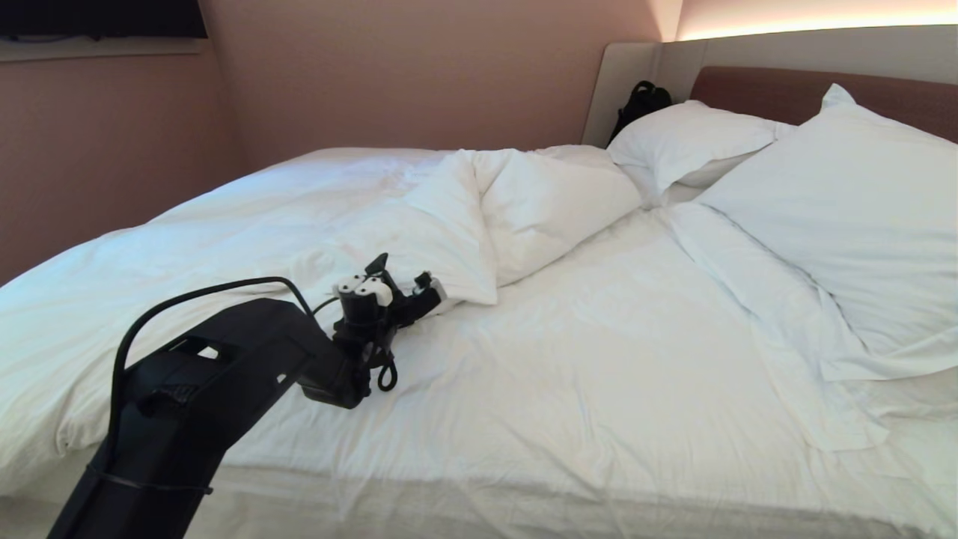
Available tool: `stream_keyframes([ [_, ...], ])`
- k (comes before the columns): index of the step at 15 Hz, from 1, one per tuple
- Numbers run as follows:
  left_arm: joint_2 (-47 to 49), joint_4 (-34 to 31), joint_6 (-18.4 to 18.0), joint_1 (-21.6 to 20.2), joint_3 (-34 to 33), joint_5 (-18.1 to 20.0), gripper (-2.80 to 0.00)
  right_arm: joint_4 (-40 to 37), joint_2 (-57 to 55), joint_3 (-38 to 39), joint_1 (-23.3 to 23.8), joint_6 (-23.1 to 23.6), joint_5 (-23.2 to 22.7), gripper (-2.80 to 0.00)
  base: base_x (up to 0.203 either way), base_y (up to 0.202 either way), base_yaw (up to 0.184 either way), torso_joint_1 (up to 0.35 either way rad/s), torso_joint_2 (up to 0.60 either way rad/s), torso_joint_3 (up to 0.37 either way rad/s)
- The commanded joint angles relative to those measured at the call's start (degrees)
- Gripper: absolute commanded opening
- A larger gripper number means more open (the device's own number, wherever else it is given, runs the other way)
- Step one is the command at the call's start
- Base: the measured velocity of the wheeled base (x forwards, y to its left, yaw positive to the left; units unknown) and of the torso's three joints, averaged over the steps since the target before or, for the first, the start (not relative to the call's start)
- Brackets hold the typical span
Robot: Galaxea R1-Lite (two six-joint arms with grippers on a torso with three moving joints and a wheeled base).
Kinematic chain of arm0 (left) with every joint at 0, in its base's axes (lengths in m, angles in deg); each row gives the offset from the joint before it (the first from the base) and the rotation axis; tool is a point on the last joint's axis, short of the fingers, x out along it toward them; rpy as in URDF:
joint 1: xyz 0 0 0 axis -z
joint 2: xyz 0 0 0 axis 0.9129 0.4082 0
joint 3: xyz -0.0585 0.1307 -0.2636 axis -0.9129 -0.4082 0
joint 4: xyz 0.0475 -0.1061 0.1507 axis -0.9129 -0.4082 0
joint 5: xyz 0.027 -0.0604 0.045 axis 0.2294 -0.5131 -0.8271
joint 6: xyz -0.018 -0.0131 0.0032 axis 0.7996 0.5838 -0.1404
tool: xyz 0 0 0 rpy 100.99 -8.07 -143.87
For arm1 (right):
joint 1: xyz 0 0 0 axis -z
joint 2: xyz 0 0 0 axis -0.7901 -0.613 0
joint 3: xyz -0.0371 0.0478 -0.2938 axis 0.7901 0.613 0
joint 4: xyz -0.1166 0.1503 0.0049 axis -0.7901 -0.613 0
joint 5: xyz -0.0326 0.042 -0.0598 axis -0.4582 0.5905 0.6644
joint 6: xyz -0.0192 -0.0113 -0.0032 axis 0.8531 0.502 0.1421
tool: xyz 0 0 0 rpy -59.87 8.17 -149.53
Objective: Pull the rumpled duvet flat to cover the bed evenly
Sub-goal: Hold the folded corner of the quilt
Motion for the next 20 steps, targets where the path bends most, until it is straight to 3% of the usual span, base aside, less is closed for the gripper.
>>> stream_keyframes([
  [1,-0.95,0.42,-0.31,0.05,-1.01,-0.06,0.0,0.02,0.02,0.01,0.0,0.02,-0.02,-2.8,0.0,0.0,0.0,0.0,0.0,0.0],
  [6,-0.15,2.36,-0.22,0.02,-2.83,-0.15,0.0,0.02,-0.06,0.01,0.0,0.02,-0.02,-2.8,0.0,0.0,0.0,0.0,0.0,0.0],
  [17,4.16,-3.7,-1.39,-3.76,11.11,-0.82,0.0,0.02,0.02,0.01,0.0,0.02,-0.02,-2.8,0.0,0.0,0.0,0.0,0.0,0.0],
  [20,5.9,-3.37,-4.15,-3.82,13.31,-0.93,0.0,0.02,-0.06,0.01,-0.08,0.02,-0.02,-2.8,0.0,0.0,0.0,0.0,0.0,0.0],
])
